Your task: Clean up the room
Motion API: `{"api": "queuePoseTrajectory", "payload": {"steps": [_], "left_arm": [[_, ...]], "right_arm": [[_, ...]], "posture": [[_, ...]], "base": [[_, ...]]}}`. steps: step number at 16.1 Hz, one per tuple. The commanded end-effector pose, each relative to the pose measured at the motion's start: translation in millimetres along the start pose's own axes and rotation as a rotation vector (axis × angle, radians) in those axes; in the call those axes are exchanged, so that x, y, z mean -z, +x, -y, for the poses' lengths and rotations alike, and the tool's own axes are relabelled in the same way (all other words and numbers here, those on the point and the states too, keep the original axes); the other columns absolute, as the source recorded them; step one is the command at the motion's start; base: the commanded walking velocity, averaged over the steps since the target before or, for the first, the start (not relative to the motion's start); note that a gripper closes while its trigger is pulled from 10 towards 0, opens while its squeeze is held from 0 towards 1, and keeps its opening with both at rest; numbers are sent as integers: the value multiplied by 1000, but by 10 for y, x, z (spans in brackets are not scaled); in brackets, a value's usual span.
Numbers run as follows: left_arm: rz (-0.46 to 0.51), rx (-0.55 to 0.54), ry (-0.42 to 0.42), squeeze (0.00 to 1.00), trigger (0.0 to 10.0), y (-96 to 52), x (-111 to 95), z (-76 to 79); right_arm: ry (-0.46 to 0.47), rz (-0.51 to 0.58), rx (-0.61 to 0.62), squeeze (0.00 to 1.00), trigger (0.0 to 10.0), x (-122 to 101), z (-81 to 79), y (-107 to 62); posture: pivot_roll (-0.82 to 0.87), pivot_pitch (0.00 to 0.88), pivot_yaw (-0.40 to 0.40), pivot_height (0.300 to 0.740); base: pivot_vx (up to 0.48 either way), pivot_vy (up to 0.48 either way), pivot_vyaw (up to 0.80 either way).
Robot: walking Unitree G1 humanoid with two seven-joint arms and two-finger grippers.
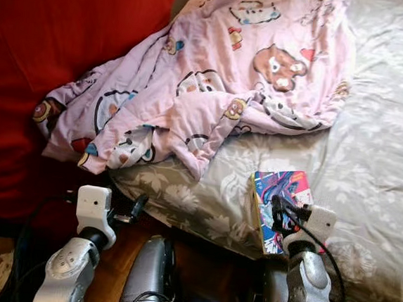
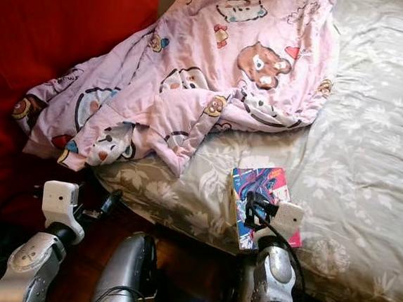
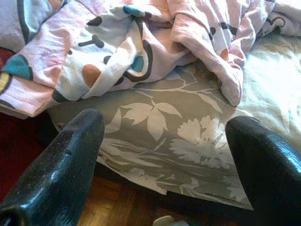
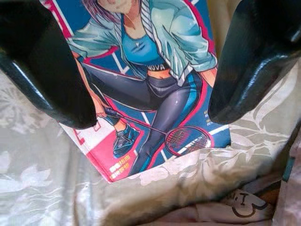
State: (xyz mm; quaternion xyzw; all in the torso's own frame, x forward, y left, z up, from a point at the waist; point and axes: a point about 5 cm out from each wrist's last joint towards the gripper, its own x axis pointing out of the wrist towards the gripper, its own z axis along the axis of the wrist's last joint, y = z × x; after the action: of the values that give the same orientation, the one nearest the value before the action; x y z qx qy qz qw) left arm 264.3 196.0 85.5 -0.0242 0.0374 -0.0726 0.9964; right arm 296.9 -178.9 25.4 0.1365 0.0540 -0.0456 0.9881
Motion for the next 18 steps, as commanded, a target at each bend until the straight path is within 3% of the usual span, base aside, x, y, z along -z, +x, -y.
{"api": "queuePoseTrajectory", "payload": {"steps": [1,4,8,12,18], "left_arm": [[-14,-10,11,0,10000,1,53,-13],[-4,-1,-6,0,10000,124,79,37],[-3,11,-21,0,10000,218,115,57],[12,21,-20,0,10000,296,105,72],[23,14,-11,0,10000,290,98,29]], "right_arm": [[1,-9,-3,0,10000,67,-2,-63],[-15,-4,11,0,10000,147,21,-180],[-21,5,40,0,10000,138,72,-204],[-19,6,55,0,10000,115,81,-185],[-8,-10,66,0,10000,140,47,-180]], "posture": [[151,169,52,586],[125,107,47,586],[110,57,50,586],[112,60,54,586],[124,86,58,586]], "base": [[0,0,0],[0,0,0],[0,150,0],[0,301,0],[0,249,0]]}}
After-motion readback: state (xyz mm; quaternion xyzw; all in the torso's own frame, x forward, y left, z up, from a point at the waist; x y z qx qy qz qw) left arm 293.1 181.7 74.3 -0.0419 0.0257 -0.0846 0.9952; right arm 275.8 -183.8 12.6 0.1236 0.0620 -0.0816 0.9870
